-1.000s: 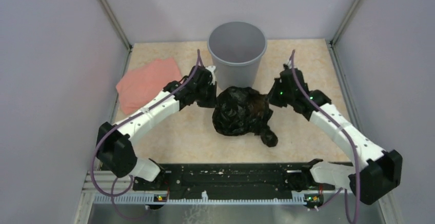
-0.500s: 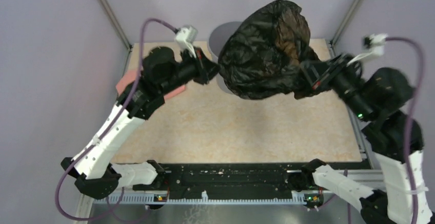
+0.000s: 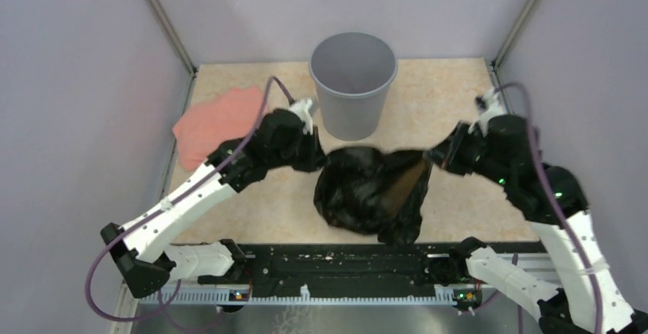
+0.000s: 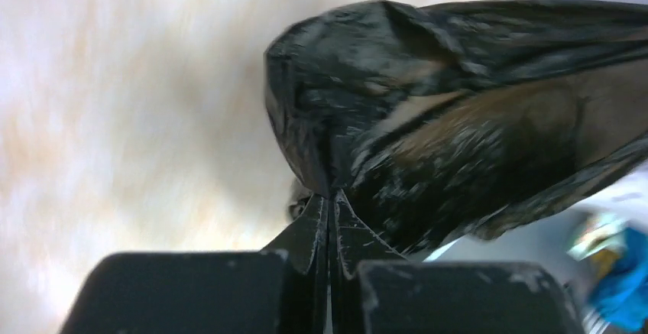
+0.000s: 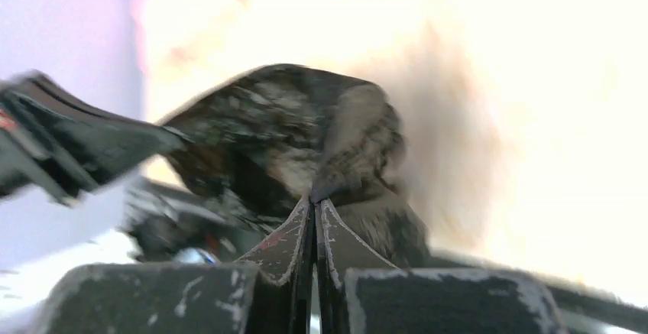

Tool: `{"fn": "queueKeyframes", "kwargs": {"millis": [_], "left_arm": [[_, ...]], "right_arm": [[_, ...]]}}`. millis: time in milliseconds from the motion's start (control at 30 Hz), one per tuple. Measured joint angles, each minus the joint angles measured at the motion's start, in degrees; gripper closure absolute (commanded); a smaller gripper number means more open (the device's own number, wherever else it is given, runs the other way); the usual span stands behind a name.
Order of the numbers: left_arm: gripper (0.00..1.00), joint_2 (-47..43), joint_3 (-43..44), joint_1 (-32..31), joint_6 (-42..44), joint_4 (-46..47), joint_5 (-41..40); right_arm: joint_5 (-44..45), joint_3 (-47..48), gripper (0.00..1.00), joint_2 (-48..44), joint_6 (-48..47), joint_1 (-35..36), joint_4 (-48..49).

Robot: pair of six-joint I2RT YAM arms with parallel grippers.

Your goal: Put the trash bags into the trash bin

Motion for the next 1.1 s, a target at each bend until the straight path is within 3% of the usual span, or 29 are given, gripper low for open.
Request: {"fn": "queueKeyframes", "kwargs": {"millis": [100,167,233,300,500,567,600,700,933,1100], "left_arm": [[1.0,3.28,19.91,0.0,3.13,0.76,-0.96],[1.0,5.42,29.88,-0.02,5.18,3.45,-2.45],[0.95,5.51,32.11,0.0,6.05,5.62,-4.17],[0.88,4.28,28.74,0.04,6.08,5.92,-5.42],[0.72,3.82,13.29,0.13,4.59,4.04,-5.97],[0.53,4.11,11.15,0.17,4.37,2.67,-6.03],[0.49,4.07,10.86,0.22,4.39,2.25,-6.21],[0.44,3.13,10.84,0.35,4.35,2.32,-6.4],[0.41,-0.98,10.19,0.63,1.66,2.14,-3.23],[0.33,-1.27,5.97,0.68,-5.22,6.36,4.63]], "right_arm": [[1.92,24.81,1.0,9.49,-2.54,-0.02,1.99],[2.73,36.04,1.0,13.97,-4.13,-0.02,4.13],[2.84,41.13,1.0,16.0,-5.22,-0.02,4.92],[2.32,42.07,1.0,16.65,-5.77,-0.02,4.74],[-3.1,35.6,1.0,15.89,-6.16,-0.02,4.11],[-4.42,32.44,1.0,15.32,-6.25,-0.02,3.52],[-4.79,30.77,1.0,14.88,-6.36,-0.02,3.28],[-5.97,25.31,1.0,12.66,-6.64,-0.02,2.78],[-11.69,7.06,1.0,5.2,-3.54,1.81,5.79],[-10.49,-3.41,1.0,2.93,1.88,15.5,11.67]]}}
